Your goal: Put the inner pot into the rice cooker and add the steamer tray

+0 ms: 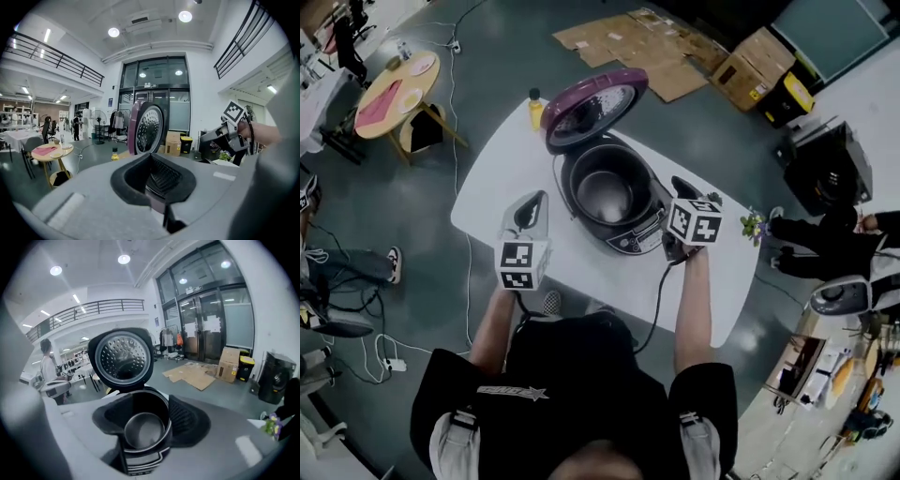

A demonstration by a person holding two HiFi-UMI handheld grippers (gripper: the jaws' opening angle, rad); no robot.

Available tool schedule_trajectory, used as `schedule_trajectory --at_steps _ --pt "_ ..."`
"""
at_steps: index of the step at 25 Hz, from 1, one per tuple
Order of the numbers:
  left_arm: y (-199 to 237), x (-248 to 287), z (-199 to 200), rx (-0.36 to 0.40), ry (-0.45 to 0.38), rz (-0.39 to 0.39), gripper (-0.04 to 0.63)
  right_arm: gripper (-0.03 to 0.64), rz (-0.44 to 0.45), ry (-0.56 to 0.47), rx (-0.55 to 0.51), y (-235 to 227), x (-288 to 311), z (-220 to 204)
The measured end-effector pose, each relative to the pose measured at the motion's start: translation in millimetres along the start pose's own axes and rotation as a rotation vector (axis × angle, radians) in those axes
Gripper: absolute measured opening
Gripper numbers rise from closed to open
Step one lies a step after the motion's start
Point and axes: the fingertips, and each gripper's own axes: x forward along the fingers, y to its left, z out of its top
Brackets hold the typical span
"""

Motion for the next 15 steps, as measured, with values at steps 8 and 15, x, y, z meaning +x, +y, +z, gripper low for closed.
schedule_trajectory --at_steps 8,15 --pt "-16.1 -18.1 22.6 0.059 -0.070 -0.109 0.011 0.241 -0.141 -0.231 -0.011 30.7 -81.3 6.1" --pt "-35.3 -31.6 29.8 0.099 -0.101 -0.218 0.011 0.187 -0.267 -0.389 -0.037 67.6 -139.3 -18.7"
